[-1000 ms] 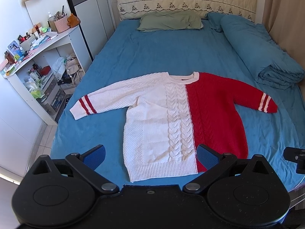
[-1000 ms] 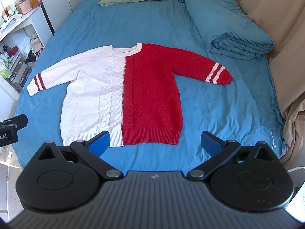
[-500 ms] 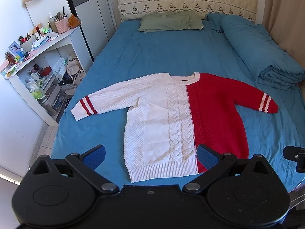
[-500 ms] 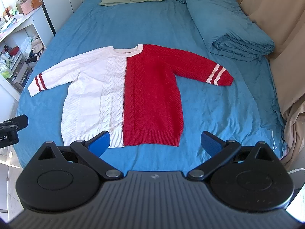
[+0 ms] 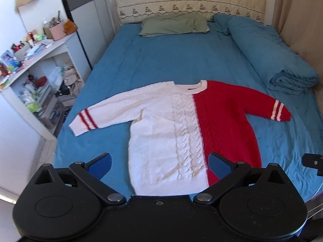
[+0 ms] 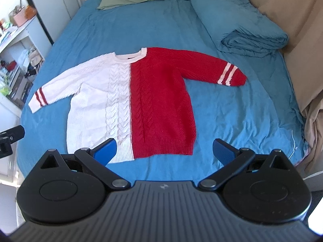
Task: Fold small clothes
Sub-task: 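Move the right gripper to the red striped sleeve cuff and grasp it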
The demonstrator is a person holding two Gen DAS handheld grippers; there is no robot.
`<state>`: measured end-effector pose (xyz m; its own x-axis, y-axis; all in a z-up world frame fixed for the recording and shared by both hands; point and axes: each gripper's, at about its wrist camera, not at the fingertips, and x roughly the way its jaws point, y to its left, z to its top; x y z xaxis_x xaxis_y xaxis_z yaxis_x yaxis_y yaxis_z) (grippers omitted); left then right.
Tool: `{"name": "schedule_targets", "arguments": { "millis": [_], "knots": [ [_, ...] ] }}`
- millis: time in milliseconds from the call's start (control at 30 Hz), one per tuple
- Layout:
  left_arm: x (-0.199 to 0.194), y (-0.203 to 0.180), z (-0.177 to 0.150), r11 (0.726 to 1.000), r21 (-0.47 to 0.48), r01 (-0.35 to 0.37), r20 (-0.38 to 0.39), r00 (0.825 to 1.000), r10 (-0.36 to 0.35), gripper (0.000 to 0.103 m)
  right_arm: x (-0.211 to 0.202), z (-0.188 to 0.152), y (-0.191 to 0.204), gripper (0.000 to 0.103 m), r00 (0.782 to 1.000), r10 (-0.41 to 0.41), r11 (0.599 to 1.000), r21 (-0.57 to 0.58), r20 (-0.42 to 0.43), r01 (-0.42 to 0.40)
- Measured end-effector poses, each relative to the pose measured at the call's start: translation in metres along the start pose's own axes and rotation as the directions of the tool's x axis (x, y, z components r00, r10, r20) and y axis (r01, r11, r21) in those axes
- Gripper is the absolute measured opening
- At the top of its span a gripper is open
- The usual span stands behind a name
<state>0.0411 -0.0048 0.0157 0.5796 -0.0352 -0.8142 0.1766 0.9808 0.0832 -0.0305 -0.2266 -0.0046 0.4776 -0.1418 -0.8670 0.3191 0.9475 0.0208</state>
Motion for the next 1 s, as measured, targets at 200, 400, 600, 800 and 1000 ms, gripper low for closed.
{"name": "schedule_targets", "arguments": {
  "millis": [200,400,600,800,1000],
  "knots": [
    [0.057,-0.017,0.045,0.999,0.011,0.033,0.002,0.999,-0.033,0.103,0.030,0.033,-0.042,0.103,0.999,-0.019,0.989,0.146,0.037,0.013],
    [0.138,-0.060,0.086,0.998,0.003,0.062,-0.010,0.998,-0.062,0.103,0.110,0.079,-0.105,0.103,0.998,-0.031,0.968,0.249,0.045,0.018],
    [0.259,-0.125,0.114,0.996,-0.004,0.085,-0.088,0.992,-0.085,0.103,0.234,0.112,-0.179,0.103,0.996,-0.078,0.953,0.298,0.034,0.064],
    [0.374,-0.181,0.140,0.994,-0.037,0.098,-0.132,0.986,-0.102,0.103,0.351,0.133,-0.247,0.103,0.992,-0.121,0.920,0.378,0.024,0.103],
    [0.457,-0.220,0.162,0.993,-0.061,0.102,-0.140,0.984,-0.110,0.103,0.445,0.143,-0.300,0.103,0.988,-0.152,0.880,0.459,0.025,0.124]
  ]
}}
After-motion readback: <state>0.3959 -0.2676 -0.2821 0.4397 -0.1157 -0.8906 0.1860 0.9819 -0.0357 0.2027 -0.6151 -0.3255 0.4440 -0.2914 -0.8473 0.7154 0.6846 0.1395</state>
